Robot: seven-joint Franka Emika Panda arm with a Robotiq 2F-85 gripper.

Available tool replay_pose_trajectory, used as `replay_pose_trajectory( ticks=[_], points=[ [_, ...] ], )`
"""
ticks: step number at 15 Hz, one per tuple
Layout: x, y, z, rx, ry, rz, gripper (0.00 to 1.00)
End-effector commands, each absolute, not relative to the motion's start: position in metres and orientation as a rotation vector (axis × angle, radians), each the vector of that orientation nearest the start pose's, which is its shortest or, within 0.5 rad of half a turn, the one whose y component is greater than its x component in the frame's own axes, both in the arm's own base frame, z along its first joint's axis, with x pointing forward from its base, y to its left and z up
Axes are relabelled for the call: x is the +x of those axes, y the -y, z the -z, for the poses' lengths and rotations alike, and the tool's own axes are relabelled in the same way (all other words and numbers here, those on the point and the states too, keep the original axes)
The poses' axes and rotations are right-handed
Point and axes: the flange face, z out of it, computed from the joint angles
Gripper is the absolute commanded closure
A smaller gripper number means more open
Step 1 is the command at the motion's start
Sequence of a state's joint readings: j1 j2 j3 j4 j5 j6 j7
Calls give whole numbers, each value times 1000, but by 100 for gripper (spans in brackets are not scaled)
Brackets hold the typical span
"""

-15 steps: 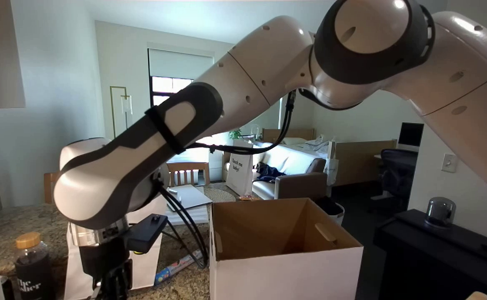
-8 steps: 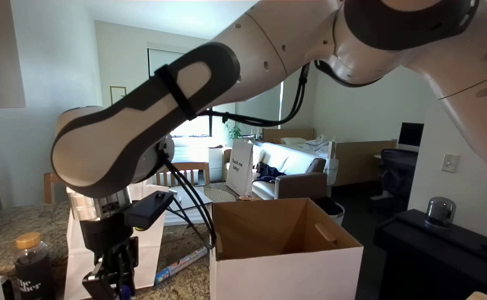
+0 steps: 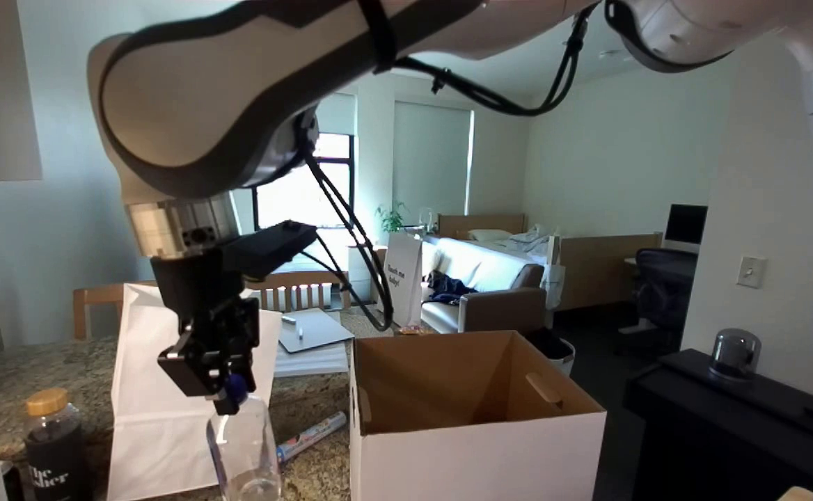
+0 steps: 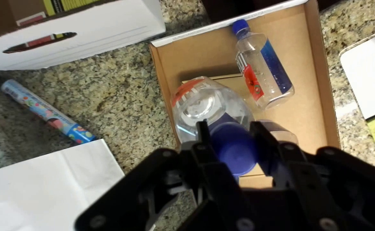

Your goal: Pick up the bottles from the countertop and put it in the box.

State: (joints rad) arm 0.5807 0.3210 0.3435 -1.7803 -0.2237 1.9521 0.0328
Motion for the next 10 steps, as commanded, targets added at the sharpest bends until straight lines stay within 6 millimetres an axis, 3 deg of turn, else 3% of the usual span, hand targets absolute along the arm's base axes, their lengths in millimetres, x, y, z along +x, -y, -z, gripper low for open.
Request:
replay_pose_trajectory(
  ticks=[1, 10],
  points=[
    [386, -455, -412, -2959, 1526, -83, 86],
    [383, -414, -480, -2972, 1590, -124, 85]
  ],
)
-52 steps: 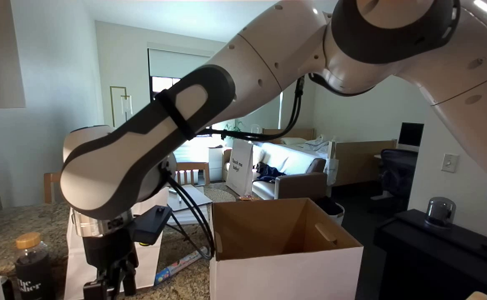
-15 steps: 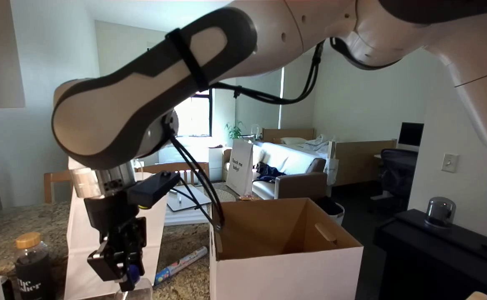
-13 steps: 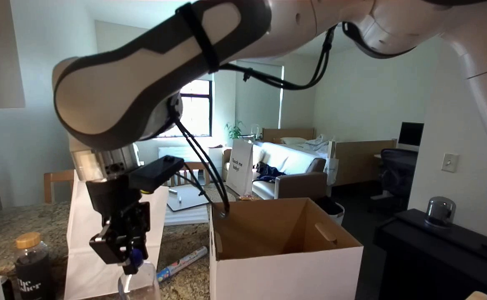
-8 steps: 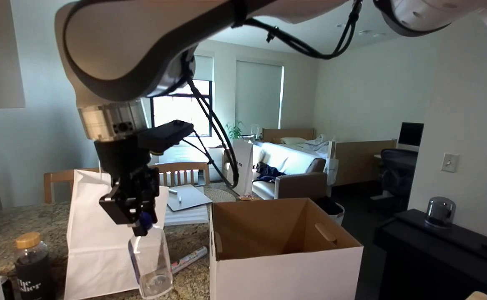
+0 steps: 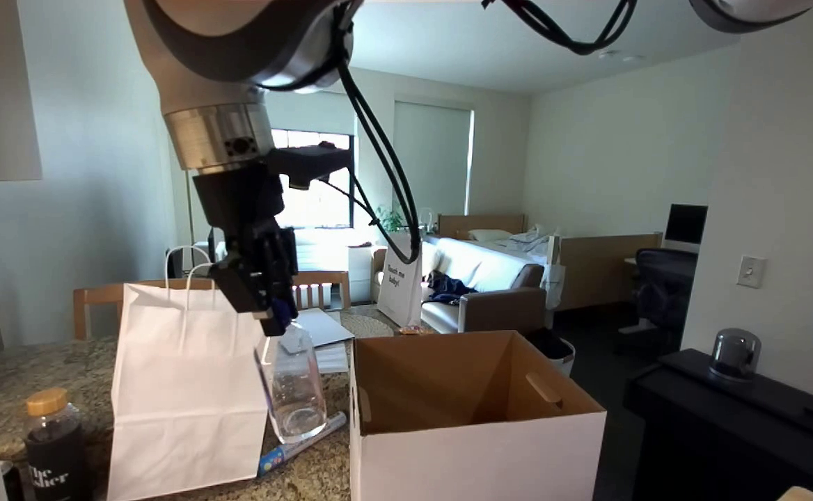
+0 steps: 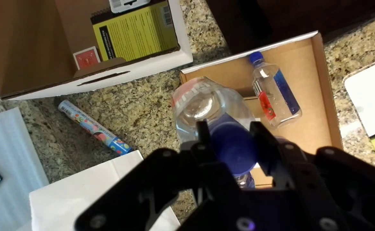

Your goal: Pick up the bottles from the countertop and put it in the box.

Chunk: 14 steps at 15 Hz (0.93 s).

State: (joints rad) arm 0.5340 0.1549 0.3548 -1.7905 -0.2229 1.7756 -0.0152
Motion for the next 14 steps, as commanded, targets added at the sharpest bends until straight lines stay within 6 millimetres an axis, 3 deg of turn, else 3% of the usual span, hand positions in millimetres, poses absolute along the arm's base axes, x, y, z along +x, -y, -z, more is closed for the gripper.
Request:
replay_pose_trajectory(
  ticks=[1, 5, 8, 14],
  points=[
    [382, -407, -487, -2979, 1583, -112, 85],
    [386, -366, -517, -3004, 1515, -39, 85],
    [391, -322, -533, -3016, 1432, -10, 85],
    [390, -230, -544, -3030, 1224, 29, 85]
  ],
)
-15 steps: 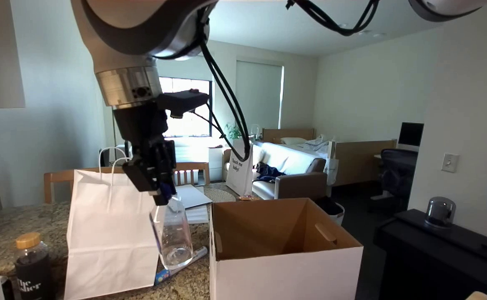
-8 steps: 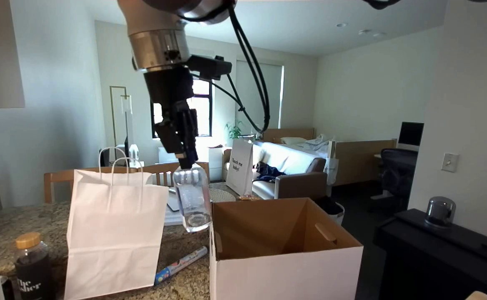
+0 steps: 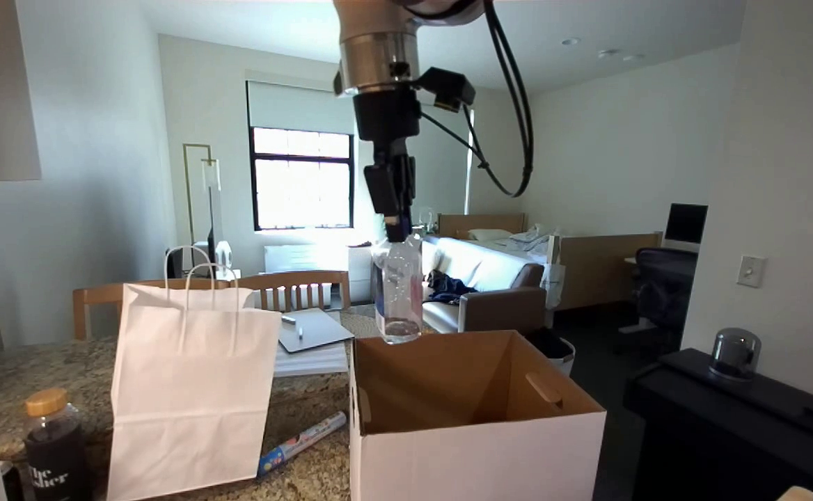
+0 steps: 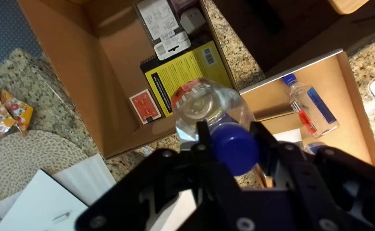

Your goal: Pick up the bottles from the countertop and put it in the box.

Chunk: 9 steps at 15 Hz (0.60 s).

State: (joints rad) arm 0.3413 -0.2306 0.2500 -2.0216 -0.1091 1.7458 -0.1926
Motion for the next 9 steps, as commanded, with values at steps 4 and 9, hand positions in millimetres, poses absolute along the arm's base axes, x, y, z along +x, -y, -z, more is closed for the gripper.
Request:
replay_pose_trajectory(
  ticks=[4, 9],
  points=[
    [388, -185, -543, -3078, 1058, 90, 85],
    [397, -128, -541, -3123, 842, 159, 85]
  ],
)
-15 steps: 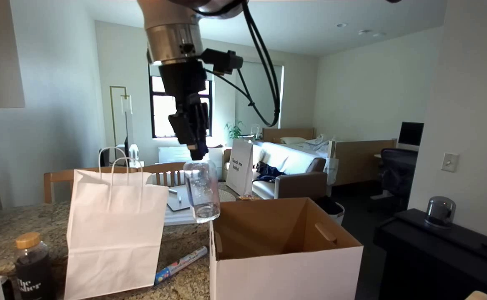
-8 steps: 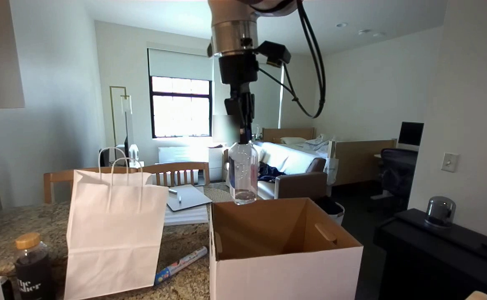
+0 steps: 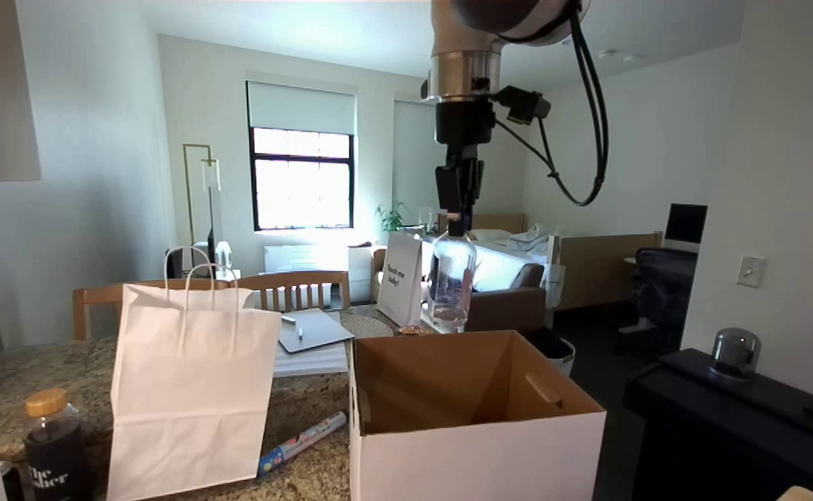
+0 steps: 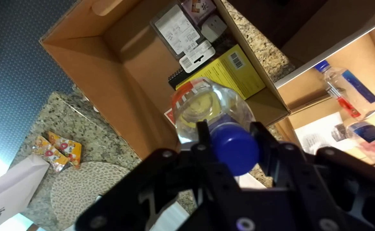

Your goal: Pick up the bottles from the countertop and put it in the box.

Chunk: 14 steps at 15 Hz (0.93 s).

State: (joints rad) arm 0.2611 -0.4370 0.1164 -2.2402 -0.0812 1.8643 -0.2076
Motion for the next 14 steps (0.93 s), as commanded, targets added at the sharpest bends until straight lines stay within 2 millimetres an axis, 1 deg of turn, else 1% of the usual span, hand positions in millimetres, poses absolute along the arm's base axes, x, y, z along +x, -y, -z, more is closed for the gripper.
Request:
replay_pose_trajectory(
  ticks=[1, 4, 7, 10, 14],
  points=[
    [401, -117, -539, -3127, 800, 158, 85],
    [414, -83, -526, -3137, 677, 115, 85],
    [425, -61, -508, -3146, 593, 59, 85],
    [435, -52, -488, -3135, 565, 25, 85],
    [448, -55, -461, -3121, 561, -13, 85]
  ],
)
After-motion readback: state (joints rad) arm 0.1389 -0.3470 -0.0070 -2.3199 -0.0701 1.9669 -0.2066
